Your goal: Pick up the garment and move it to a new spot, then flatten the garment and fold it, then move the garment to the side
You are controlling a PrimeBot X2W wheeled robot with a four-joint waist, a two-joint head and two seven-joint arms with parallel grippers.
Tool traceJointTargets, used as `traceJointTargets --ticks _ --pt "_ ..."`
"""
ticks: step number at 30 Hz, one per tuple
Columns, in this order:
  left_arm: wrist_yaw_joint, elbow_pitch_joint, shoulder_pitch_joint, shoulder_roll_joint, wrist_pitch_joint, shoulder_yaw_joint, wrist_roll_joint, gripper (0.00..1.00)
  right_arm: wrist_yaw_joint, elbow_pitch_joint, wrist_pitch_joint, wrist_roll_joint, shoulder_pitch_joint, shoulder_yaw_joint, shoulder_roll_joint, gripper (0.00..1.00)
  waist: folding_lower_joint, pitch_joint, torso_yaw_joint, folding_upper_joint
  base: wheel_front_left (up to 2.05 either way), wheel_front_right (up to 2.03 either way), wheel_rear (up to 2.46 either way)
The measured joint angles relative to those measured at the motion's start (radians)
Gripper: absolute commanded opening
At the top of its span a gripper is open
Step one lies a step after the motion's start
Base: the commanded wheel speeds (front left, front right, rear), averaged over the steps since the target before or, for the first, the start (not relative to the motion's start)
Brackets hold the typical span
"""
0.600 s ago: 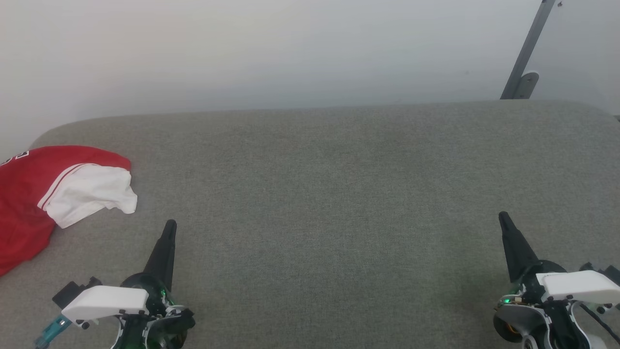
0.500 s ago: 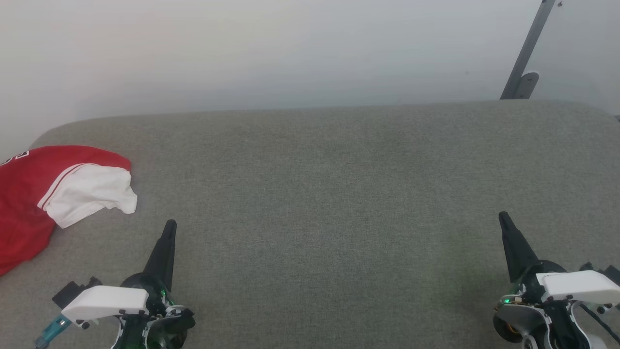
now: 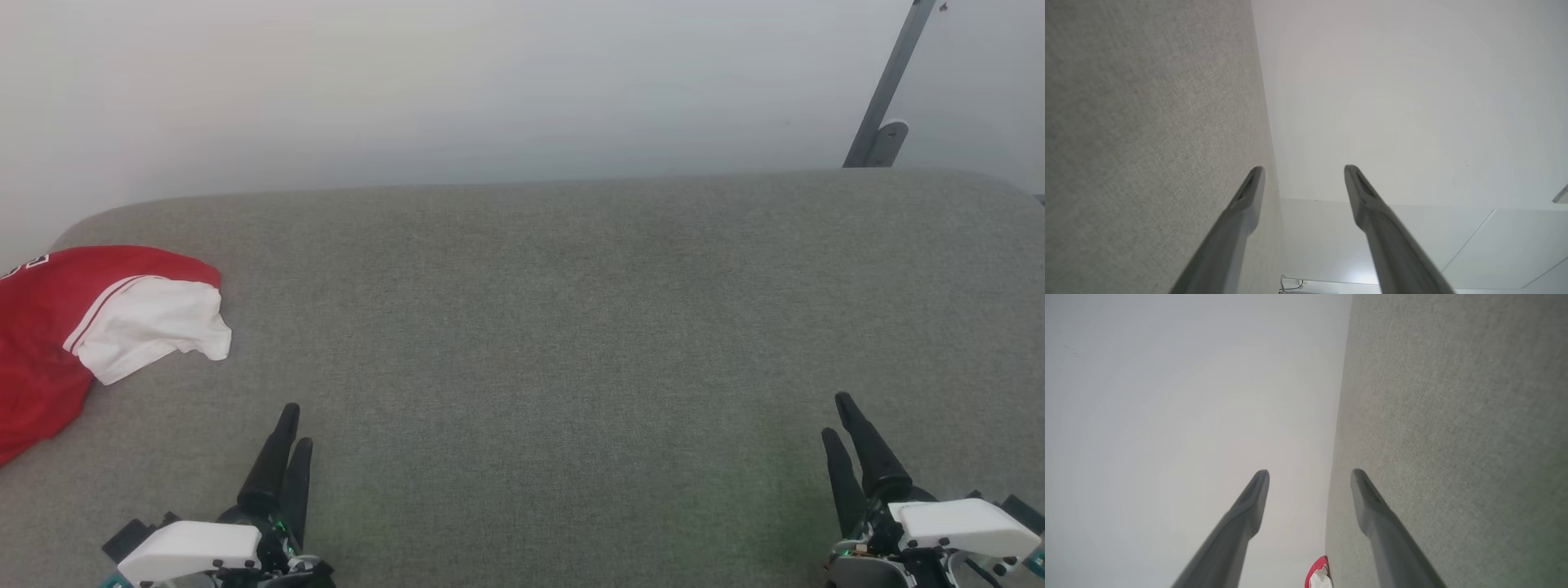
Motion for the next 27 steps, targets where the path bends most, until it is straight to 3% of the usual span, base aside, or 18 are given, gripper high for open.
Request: traceJointTargets --ticks 10,27 --pt "0.009 -0.05 0.005 0.015 -0.045 -0.007 0.028 1.0 0.0 -0.028 -0.045 -0.06 0.0 0.042 -0.025 1.0 0.0 0.0 -0.002 0.0 0.0 0.0 0.0" --pt "0.058 -0.073 0.023 0.103 -0.127 -0.049 0.333 1.0 0.0 0.013 -0.107 -0.348 -0.027 0.124 -0.104 1.0 0.0 -0.004 -0.005 0.0 0.0 0.0 0.0"
